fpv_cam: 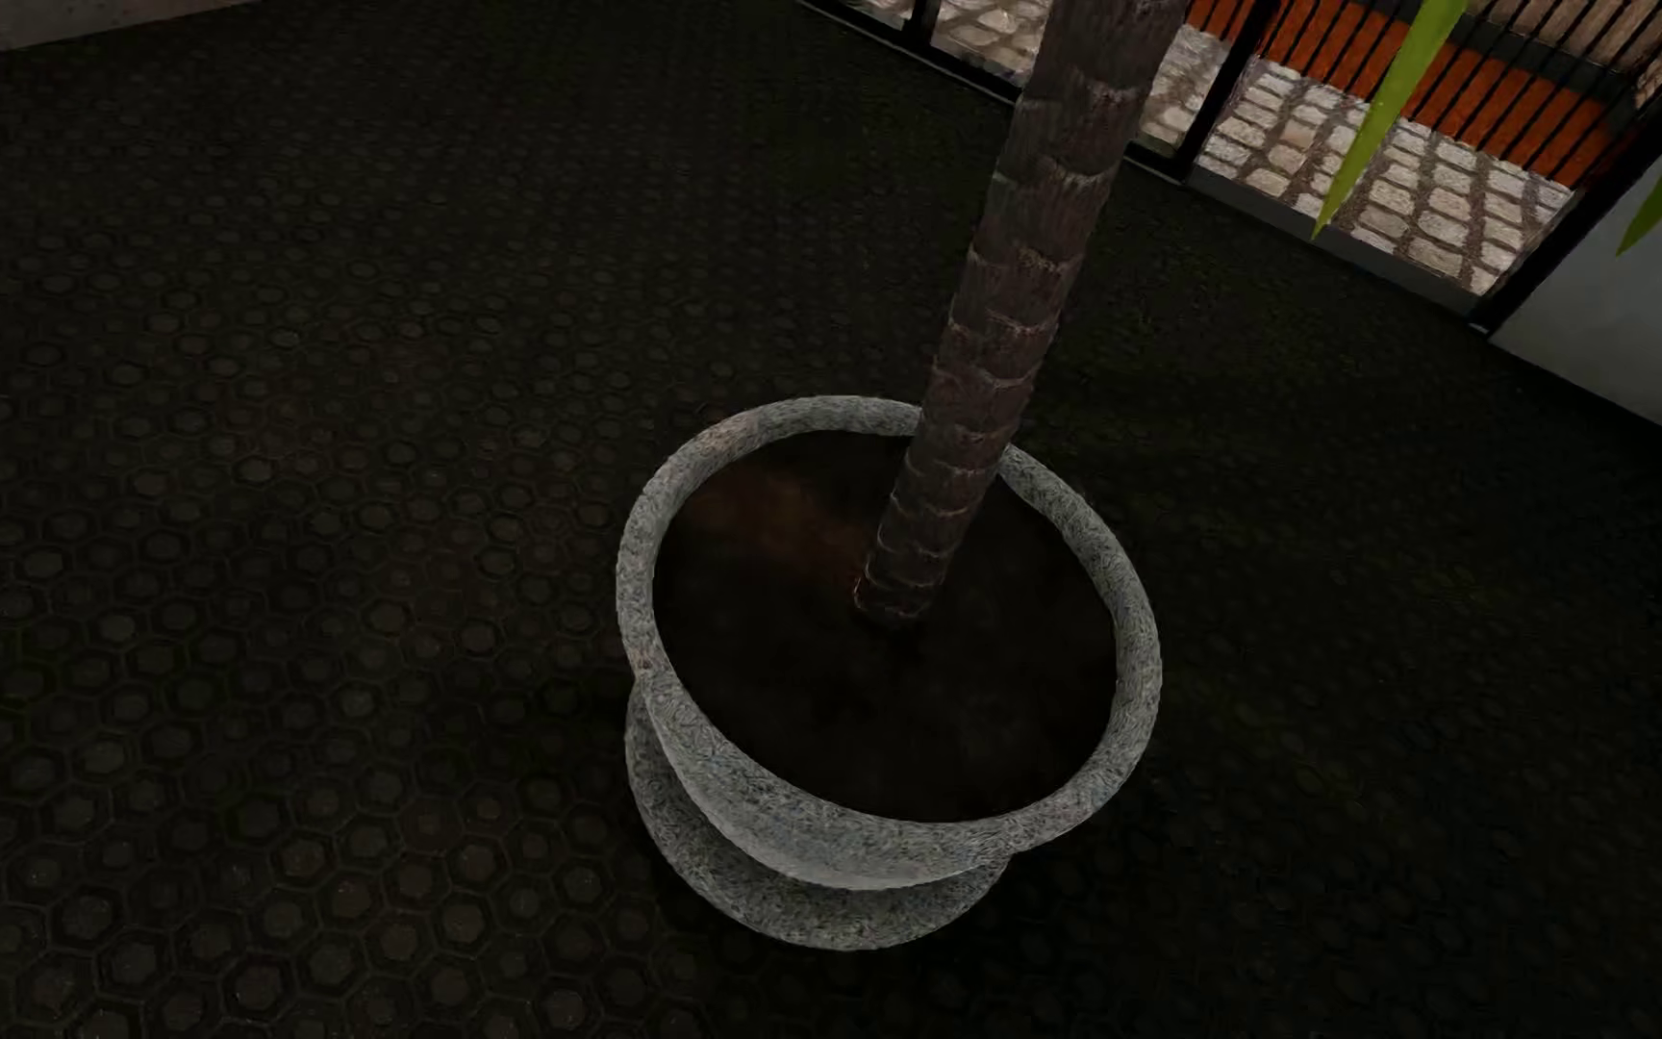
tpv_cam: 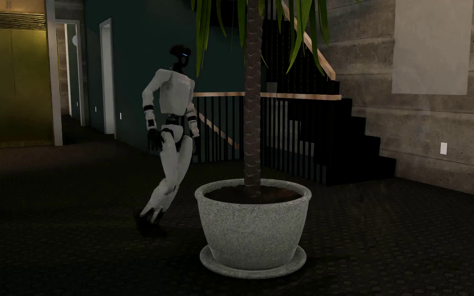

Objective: Walk around the plant

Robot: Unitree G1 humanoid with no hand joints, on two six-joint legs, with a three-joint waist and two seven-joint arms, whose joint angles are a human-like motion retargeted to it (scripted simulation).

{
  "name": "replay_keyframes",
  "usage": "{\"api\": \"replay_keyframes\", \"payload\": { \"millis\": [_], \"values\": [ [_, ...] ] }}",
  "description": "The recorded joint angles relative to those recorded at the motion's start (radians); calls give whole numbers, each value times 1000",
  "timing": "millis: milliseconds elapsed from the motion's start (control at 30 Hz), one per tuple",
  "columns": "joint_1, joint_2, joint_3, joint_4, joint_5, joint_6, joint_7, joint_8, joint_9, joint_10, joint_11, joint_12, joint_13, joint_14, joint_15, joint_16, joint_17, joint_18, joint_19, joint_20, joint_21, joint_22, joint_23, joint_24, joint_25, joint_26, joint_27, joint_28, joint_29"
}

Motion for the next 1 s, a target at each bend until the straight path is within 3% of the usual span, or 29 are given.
{"api": "replay_keyframes", "payload": {
  "millis": [33, 133, 233, 267, 300, 367, 433, 467, 500, 567, 600, 667, 700, 733, 800, 833, 900, 967, 1000],
  "values": [
    [26, -34, -58, 2, 23, 0, 0, 0, 6, 13, -74, -23, 12, -64, -57, -1, 0, 0, 0, 14, -3, -46, 8, 0, 0, 0, 0, 0, 0],
    [101, -150, -171, 25, 76, -5, 0, 0, 39, 36, -308, -108, 18, -116, -276, -17, 4, 0, 0, -5, 68, -64, 57, 0, 0, 0, 0, 0, 0],
    [155, -238, -177, 55, 123, -2, 0, 0, 41, 71, -577, -105, 15, -125, -306, -24, 16, 0, 0, -36, 130, -51, 105, 0, 0, 0, 0, 0, 0],
    [172, -245, -160, 56, 141, -9, 0, 0, 34, 92, -585, -88, 11, -130, -436, -21, 24, 0, 0, -45, 148, -29, 125, 0, 0, 0, 0, 0, 0],
    [190, -236, -148, 54, 151, -16, 0, 0, 23, 88, -601, -66, 12, 9, -537, -19, 28, 0, 0, -59, 159, 5, 136, 0, 0, 0, 0, 0, 0],
    [158, -241, -119, 66, 159, 0, 0, 0, -31, 181, -568, -18, 30, 302, -163, -28, 27, 0, 0, -92, 144, 90, 143, 0, 0, 0, 0, 0, 0],
    [41, -219, -75, 132, 152, 43, 0, 0, -54, 429, -501, 28, 13, 671, -148, -47, 14, 0, 0, -119, 154, 163, 163, 0, 0, 0, 0, 0, 0],
    [-49, -146, -61, 174, 183, 63, 0, 0, -36, 607, -505, 48, -3, 702, -141, -40, 9, 0, 0, -160, 129, 143, 162, 0, 0, 0, 0, 0, 0],
    [-180, -102, -59, 189, 179, 69, 0, 0, -34, 804, -518, 50, -22, 615, -149, -34, 10, 0, 0, -168, 97, 133, 141, 0, 0, 0, 0, 0, 0],
    [-420, -36, -21, 205, 159, 68, 0, 0, -54, 1065, -552, 48, -42, 112, -234, -32, 12, 0, 0, -116, 8, 97, 69, 0, 0, 0, 0, 0, 0],
    [-515, -16, 12, 221, 162, 67, 0, 0, -71, 1073, -553, 52, -49, 25, -270, -35, 10, 0, 0, -66, -29, 66, 28, 0, 0, 0, 0, 0, 0],
    [-650, 48, 48, 220, 167, 53, 0, 0, -98, 875, -580, 59, -70, 59, -334, -46, 15, 0, 0, 30, -75, -4, -41, 0, 0, 0, 0, 0, 0],
    [-678, 91, 65, 219, 170, 42, 0, 0, -105, 710, -607, 58, -76, 101, -521, -52, 19, 0, 0, 51, -89, -27, -67, 0, 0, 0, 0, 0, 0],
    [-671, 142, 79, 213, 170, 30, 0, 0, -107, 513, -641, 53, -77, 146, -597, -57, 21, 0, 0, 52, -96, -38, -82, 0, 0, 0, 0, 0, 0],
    [-608, 212, 110, 184, 145, 0, 0, 0, -108, 179, -647, 41, -73, 143, -643, -64, 27, 0, 0, 27, -79, -31, -68, 0, 0, 0, 0, 0, 0],
    [-588, 233, 120, 180, 130, -14, 0, 0, -107, 31, -634, 39, -73, 208, -650, -66, 32, 0, 0, 11, -56, -21, -40, 0, 0, 0, 0, 0, 0],
    [-604, 257, 125, 180, 118, -19, 0, 0, -124, 166, -535, 25, -62, 213, -522, -72, 40, 0, 0, -45, -3, 25, 45, 0, 0, 0, 0, 0, 0],
    [-577, 193, 116, 162, 63, -35, 0, 0, -138, 240, -376, 14, -46, 179, -219, -68, 58, 0, 0, -128, 97, 84, 175, 0, 0, 0, 0, 0, 0],
    [-500, 135, 114, 152, 31, -23, 0, 0, -124, 230, -231, 24, -24, 137, -79, -60, 51, 0, 0, -133, 132, 80, 201, 0, 0, 0, 0, 0, 0]
  ]
}}
